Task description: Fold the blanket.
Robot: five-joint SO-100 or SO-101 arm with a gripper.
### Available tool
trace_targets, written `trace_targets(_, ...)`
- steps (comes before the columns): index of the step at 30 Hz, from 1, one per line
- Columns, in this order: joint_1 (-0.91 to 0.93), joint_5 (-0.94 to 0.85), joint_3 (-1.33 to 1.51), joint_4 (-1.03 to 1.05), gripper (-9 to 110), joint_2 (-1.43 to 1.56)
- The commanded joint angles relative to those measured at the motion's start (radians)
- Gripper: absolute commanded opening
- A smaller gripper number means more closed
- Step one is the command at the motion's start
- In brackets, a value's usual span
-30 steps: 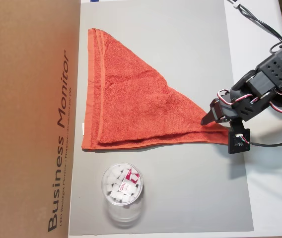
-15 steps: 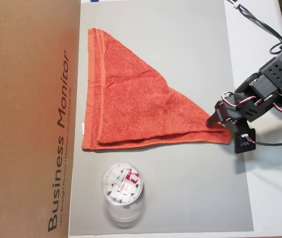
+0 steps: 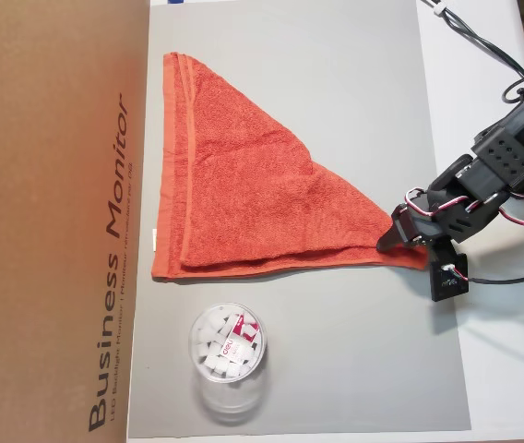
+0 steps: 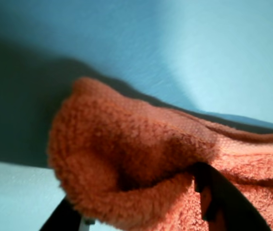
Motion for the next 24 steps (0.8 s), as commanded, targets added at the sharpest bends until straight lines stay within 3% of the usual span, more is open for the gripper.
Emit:
trace_targets(1,-0.005,0.009,-0.040,-0.011,18,-0.034)
trace_targets(13,-0.003,0.009,-0.041,-0.011,0,-0.026)
trace_targets(24,0.006,0.012,-0.046,-0.011,0,-0.020)
